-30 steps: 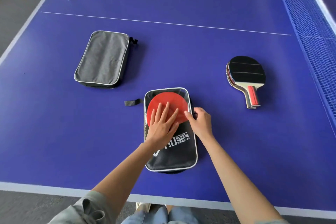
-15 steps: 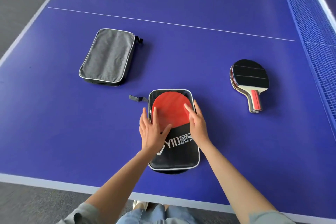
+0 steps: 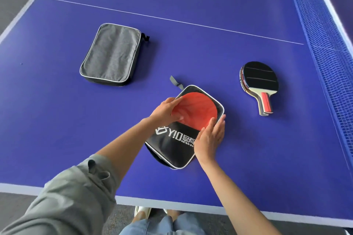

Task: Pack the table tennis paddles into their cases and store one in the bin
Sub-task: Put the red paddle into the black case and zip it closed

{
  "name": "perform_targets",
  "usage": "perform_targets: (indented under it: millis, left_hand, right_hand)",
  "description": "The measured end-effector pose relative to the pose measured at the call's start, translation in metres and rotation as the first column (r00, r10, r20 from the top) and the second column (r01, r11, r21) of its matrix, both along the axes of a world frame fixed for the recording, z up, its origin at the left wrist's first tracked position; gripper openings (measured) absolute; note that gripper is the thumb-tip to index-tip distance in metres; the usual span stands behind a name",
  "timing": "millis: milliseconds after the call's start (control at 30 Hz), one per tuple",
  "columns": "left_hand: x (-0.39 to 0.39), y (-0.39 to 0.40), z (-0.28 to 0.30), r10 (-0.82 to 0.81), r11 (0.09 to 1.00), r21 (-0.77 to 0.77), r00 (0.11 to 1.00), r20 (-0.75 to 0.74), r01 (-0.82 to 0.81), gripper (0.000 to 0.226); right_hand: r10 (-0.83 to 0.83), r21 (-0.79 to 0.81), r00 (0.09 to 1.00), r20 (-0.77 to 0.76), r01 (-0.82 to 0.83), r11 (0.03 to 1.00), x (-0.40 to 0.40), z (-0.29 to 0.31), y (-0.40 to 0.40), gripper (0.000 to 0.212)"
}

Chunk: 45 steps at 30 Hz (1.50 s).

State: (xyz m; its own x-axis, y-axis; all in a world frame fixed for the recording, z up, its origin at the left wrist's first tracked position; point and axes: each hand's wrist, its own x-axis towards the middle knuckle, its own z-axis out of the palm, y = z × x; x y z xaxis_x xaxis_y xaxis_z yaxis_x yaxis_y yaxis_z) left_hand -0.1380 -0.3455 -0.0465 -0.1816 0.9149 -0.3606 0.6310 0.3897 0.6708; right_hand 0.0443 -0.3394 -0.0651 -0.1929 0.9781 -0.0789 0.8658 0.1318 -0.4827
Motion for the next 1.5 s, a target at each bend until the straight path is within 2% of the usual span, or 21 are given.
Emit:
perform_targets:
  millis: [67, 133, 200, 267, 367, 433, 700, 800, 900, 1000, 1300, 1500]
  left_hand:
    - [-0.002, -0.024, 0.001, 0.281, 0.951, 0.077, 0.940, 0.192, -0.300, 0.052]
    - [-0.007, -0.063, -0.001, 0.490, 0.838, 0.071, 0.803, 0.339, -0.542, 0.042]
    - [-0.012, -0.100, -0.004, 0.555, 0.799, 0.033, 0.757, 0.346, -0.601, 0.053]
    - [-0.013, -0.126, -0.002, 0.525, 0.825, 0.008, 0.772, 0.358, -0.565, 0.062]
    - [-0.007, -0.139, -0.003, 0.474, 0.854, 0.036, 0.803, 0.362, -0.520, 0.063]
    - [-0.004, -0.137, -0.008, 0.481, 0.844, 0.072, 0.810, 0.336, -0.531, 0.054]
    - [-0.004, -0.136, -0.021, 0.572, 0.794, 0.153, 0.809, 0.137, -0.588, 0.026]
    - [-0.004, -0.146, -0.018, 0.591, 0.787, 0.157, 0.802, 0.089, -0.597, 0.017]
    - [-0.001, -0.157, -0.013, 0.549, 0.824, 0.148, 0.835, 0.031, -0.547, 0.006]
    - [0.012, -0.167, -0.008, 0.511, 0.849, 0.162, 0.859, -0.011, -0.503, 0.006]
    - [0.059, -0.167, -0.008, 0.571, 0.806, 0.169, 0.820, 0.028, -0.567, 0.006]
    - [0.064, -0.169, -0.006, 0.567, 0.819, 0.131, 0.823, -0.037, -0.559, 0.009]
  right_hand:
    - [0.170, 0.082, 0.980, 0.100, -0.179, 0.981, -0.003, 0.009, 0.007, 0.055]
    - [0.476, 0.103, 0.876, 0.081, -0.482, 0.870, -0.014, 0.017, 0.015, 0.052]
    - [0.701, 0.049, 0.712, 0.038, -0.702, 0.710, -0.031, 0.021, 0.021, 0.050]
    - [0.778, -0.016, 0.620, 0.100, -0.781, 0.625, -0.047, 0.019, 0.022, 0.052]
    - [0.770, -0.021, 0.561, 0.304, -0.804, 0.594, -0.052, 0.006, 0.020, 0.057]
    - [0.752, 0.014, 0.552, 0.361, -0.809, 0.587, -0.048, 0.002, 0.021, 0.057]
    - [0.803, -0.004, 0.511, 0.308, -0.843, 0.538, -0.036, 0.001, 0.026, 0.059]
    - [0.778, 0.040, 0.535, 0.330, -0.831, 0.555, -0.034, -0.002, 0.023, 0.057]
    - [0.754, 0.088, 0.571, 0.324, -0.812, 0.577, -0.034, -0.005, 0.022, 0.053]
    - [0.748, 0.116, 0.581, 0.322, -0.808, 0.578, -0.033, -0.009, 0.021, 0.051]
    - [0.734, 0.141, 0.603, 0.311, -0.793, 0.592, -0.032, -0.007, 0.018, 0.049]
    - [0.728, 0.159, 0.618, 0.297, -0.784, 0.600, -0.032, -0.004, 0.017, 0.049]
